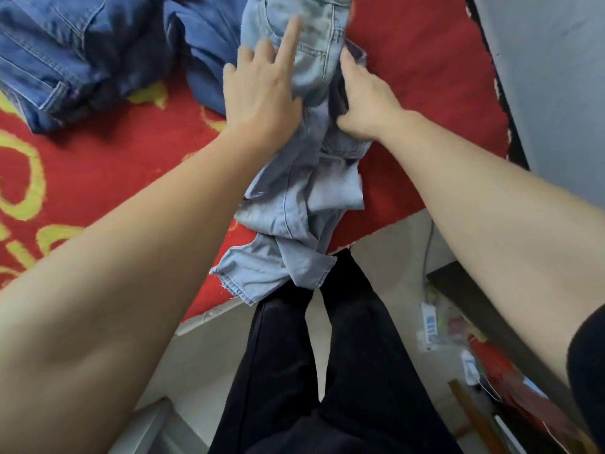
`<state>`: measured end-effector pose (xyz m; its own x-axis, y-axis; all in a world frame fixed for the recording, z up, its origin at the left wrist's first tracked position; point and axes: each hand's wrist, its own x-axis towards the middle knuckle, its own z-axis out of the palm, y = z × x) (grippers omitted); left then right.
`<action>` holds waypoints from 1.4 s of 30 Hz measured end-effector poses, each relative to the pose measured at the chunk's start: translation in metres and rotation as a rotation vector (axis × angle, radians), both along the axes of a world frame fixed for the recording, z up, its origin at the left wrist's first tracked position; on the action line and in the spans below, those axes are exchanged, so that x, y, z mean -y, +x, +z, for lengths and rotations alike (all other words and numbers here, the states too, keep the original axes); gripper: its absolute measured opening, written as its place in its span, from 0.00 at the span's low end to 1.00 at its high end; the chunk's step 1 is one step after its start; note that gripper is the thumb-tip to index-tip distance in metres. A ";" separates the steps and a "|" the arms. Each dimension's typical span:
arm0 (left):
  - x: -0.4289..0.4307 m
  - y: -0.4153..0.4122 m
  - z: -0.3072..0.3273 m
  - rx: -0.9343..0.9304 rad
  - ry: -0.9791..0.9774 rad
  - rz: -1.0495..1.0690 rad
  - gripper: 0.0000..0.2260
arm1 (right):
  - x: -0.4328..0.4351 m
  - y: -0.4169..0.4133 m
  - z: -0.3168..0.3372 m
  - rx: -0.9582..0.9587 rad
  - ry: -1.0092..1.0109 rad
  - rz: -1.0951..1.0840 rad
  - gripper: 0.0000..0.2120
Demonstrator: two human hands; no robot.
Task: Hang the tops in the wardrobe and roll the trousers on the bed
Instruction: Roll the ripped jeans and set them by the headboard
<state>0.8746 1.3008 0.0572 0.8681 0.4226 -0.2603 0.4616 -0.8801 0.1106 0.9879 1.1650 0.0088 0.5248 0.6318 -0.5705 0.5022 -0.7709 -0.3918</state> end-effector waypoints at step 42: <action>-0.009 -0.109 0.125 -0.100 -0.222 0.707 0.13 | 0.013 -0.053 0.147 0.339 0.233 -0.051 0.35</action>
<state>0.7655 1.3100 0.1821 0.3768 0.7995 -0.4677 0.9262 -0.3319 0.1789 0.9352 1.1524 0.1553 0.6923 0.6920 -0.2047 0.5964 -0.7084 -0.3776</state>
